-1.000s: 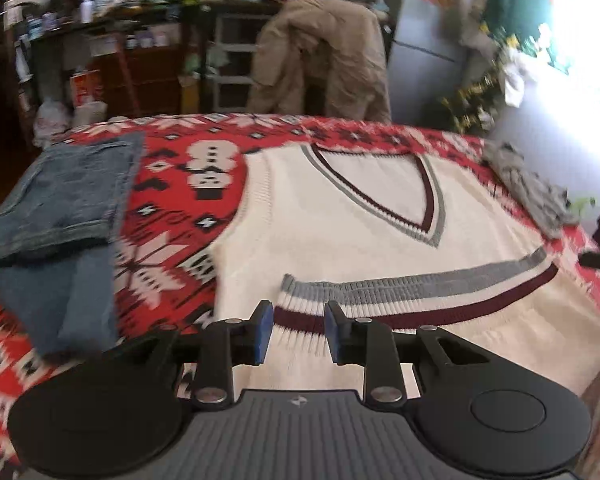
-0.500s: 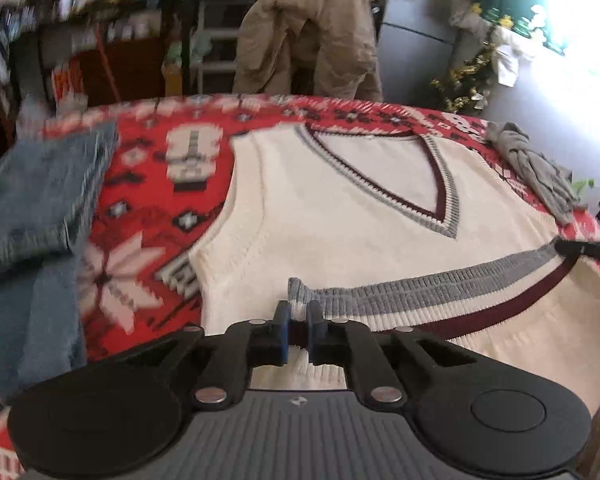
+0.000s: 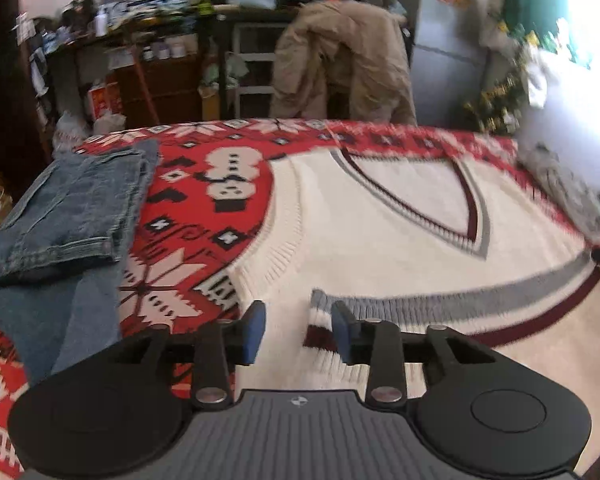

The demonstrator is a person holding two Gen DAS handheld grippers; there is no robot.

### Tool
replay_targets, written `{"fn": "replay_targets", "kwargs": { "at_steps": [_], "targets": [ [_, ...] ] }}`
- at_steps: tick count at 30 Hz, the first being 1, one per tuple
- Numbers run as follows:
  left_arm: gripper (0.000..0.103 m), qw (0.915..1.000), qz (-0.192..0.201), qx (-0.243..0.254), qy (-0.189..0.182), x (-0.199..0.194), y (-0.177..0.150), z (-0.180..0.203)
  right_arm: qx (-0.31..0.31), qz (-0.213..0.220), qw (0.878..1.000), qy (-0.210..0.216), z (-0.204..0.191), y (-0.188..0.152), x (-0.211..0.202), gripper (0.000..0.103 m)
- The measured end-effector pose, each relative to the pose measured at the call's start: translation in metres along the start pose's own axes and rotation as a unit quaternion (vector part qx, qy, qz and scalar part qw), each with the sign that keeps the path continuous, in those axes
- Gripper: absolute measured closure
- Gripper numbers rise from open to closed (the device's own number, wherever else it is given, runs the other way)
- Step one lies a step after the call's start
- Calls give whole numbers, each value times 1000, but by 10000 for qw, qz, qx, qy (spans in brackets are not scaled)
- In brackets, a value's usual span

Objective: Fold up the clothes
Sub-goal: 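Open both grippers wide and lower them onto the ribbed hem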

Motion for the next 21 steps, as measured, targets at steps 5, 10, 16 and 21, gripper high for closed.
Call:
{"fn": "replay_targets", "kwargs": {
  "at_steps": [5, 10, 16, 21],
  "targets": [
    [41, 10000, 18, -41, -69, -26, 11, 12, 39, 172, 9998, 29, -2, 15, -32, 11],
    [25, 9999, 60, 101, -113, -56, 7, 46, 38, 166, 9995, 260, -12, 21, -65, 1],
    [15, 9986, 38, 315, -419, -84, 2, 80, -326, 84, 9993, 143, -36, 19, -100, 1],
    [12, 9969, -122, 530, -565, -95, 0, 97, -616, 54, 9980, -158, -60, 19, -128, 1]
  ]
}}
Point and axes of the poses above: each gripper's, at about its wrist camera, not at the fingertips, and x roughly the way its jaws point, z to its right, y to its top, the point moved 1 cm from there along x, roughly the way its jaws point, and after that the axes turned 10 degrees about z, right-handed, at the moved point
